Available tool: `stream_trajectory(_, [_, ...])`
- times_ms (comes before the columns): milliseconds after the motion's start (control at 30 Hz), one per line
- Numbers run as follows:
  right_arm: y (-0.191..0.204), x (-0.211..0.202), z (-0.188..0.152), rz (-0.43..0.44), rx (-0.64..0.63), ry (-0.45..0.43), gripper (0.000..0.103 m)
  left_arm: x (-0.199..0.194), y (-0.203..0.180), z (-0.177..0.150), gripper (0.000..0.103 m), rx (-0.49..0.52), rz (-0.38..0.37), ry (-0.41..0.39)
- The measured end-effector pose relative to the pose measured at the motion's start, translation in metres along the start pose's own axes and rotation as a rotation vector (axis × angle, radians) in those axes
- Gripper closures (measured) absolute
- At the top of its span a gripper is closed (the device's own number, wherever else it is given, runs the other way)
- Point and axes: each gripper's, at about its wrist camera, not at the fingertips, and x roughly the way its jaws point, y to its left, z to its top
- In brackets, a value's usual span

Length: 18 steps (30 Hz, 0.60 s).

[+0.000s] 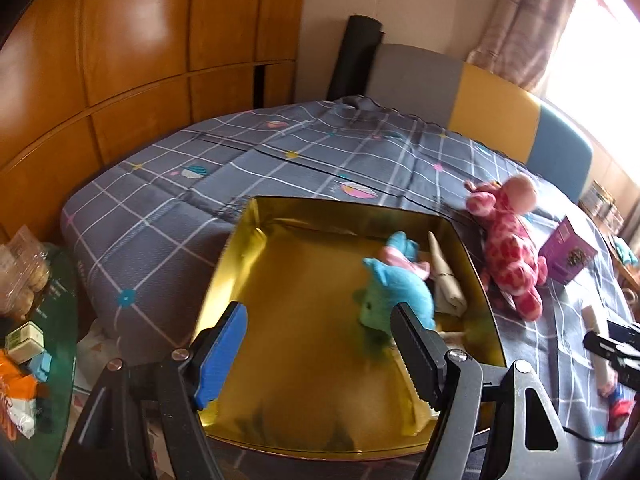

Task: Organize soft objects
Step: 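Lower the white sponge block into the gold tray and open the right tool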

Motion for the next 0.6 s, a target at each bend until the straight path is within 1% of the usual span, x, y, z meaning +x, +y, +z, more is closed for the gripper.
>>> stream_trajectory(133, [0.052,0.017,0.020,0.143,-0.058,0.009,0.046,-0.005,0.015,0.003,0.028,-0.024,0.008,-0.015])
stream_trajectory(233, [0.085,0.038,0.027,0.199,-0.094,0.046,0.046,-0.007,0.022,0.004,0.028,-0.035,0.013,-0.021])
stream_trajectory(333, [0.110,0.064,0.028,0.253,-0.092,0.102,0.045,-0.006,0.030,0.004,0.028,-0.052,0.016,-0.022])
stream_trajectory(500, [0.144,0.106,0.022,0.299,-0.112,0.185,0.043,-0.005,0.040,0.004,0.028,-0.079,0.019,-0.019])
stream_trajectory(600, [0.155,0.124,0.014,0.289,-0.121,0.211,0.041,-0.003,0.042,0.004,0.028,-0.085,0.019,-0.016])
